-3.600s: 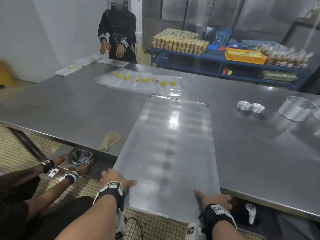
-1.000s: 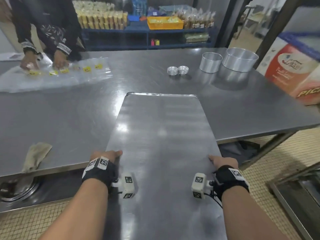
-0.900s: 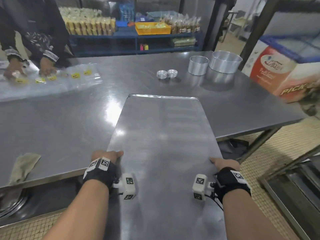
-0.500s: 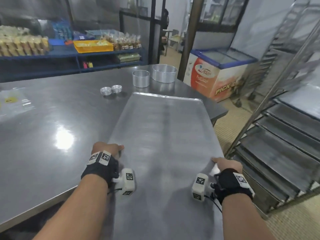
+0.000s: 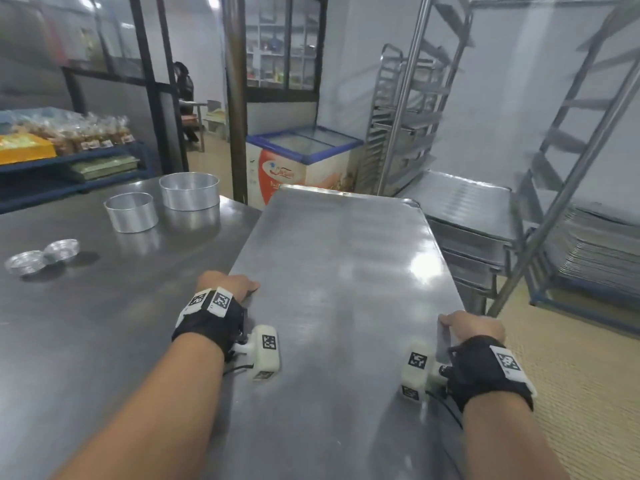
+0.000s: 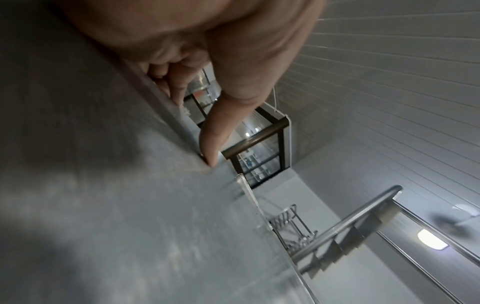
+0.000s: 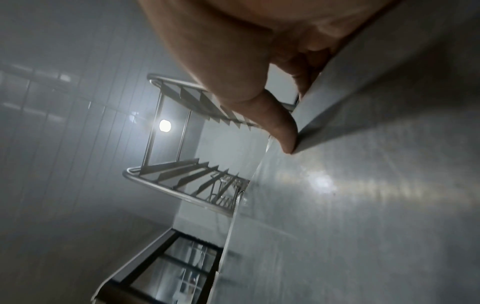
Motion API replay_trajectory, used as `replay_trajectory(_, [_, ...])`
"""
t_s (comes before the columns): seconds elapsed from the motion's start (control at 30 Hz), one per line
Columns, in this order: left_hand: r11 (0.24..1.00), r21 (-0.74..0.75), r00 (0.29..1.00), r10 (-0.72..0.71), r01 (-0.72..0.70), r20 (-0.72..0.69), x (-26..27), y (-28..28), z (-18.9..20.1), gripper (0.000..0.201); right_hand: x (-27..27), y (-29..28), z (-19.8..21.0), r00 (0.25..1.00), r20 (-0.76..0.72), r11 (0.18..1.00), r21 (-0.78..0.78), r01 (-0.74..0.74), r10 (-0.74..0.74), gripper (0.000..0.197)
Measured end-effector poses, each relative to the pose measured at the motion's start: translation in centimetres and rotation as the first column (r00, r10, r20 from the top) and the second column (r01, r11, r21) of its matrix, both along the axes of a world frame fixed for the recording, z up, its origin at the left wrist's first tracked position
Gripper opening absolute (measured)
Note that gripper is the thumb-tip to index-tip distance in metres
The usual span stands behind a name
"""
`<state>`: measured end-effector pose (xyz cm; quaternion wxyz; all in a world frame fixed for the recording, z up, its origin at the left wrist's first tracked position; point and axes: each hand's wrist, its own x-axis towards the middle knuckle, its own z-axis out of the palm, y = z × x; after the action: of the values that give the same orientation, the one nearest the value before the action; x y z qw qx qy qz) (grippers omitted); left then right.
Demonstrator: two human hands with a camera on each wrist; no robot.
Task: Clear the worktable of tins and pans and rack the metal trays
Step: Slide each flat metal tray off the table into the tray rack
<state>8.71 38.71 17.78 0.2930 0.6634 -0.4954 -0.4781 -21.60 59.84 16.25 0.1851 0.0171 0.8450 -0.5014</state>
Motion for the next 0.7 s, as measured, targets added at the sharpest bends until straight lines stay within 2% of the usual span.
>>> replay_trajectory(0.07, [0.998, -0.036, 0.998, -0.058, 0.058, -0.002, -2.9, -0.3, 0.9, 0.039, -1.7, 1.2, 0.5, 0.999, -0.013, 0.998, -0.039, 0.046, -0.046, 0.039])
replay_trajectory(0.23, [0.976, -0.076, 0.979, -0.203, 0.203, 0.009, -9.2, -0.7, 2.5, 0.030, -5.4, 3.5, 2.0, 0.987, 0.002, 0.985, -0.069, 0.161, -0.161, 0.043])
replay_trajectory(0.33, [0.959, -0.085, 0.963, -0.268, 0.269, 0.017, -12.6, -1.2, 2.7, 0.035, -7.2, 4.7, 2.9, 0.978, -0.022, 0.977, -0.061, 0.205, -0.207, 0.041])
replay_trajectory(0.43, [0.951, -0.084, 0.954, -0.301, 0.299, -0.009, -16.0, -1.8, 2.6, 0.031, -9.5, 5.5, 3.5, 0.970, -0.038, 0.970, -0.055, 0.237, -0.239, 0.041])
replay_trajectory(0.53, [0.940, -0.076, 0.942, -0.334, 0.332, -0.018, -19.5, -2.8, 2.3, 0.044, -11.5, 5.6, 3.8, 0.961, -0.045, 0.962, -0.052, 0.269, -0.271, 0.036])
replay_trajectory(0.63, [0.931, -0.044, 0.931, -0.363, 0.361, -0.030, -23.0, -4.8, 1.7, 0.028, -13.6, 4.9, 3.7, 0.952, -0.062, 0.953, -0.060, 0.296, -0.300, 0.041])
replay_trajectory(0.7, [0.924, -0.052, 0.924, -0.381, 0.380, -0.021, -25.3, -6.4, 1.1, 0.035, -15.0, 4.0, 3.7, 0.954, -0.053, 0.954, -0.058, 0.293, -0.296, 0.045])
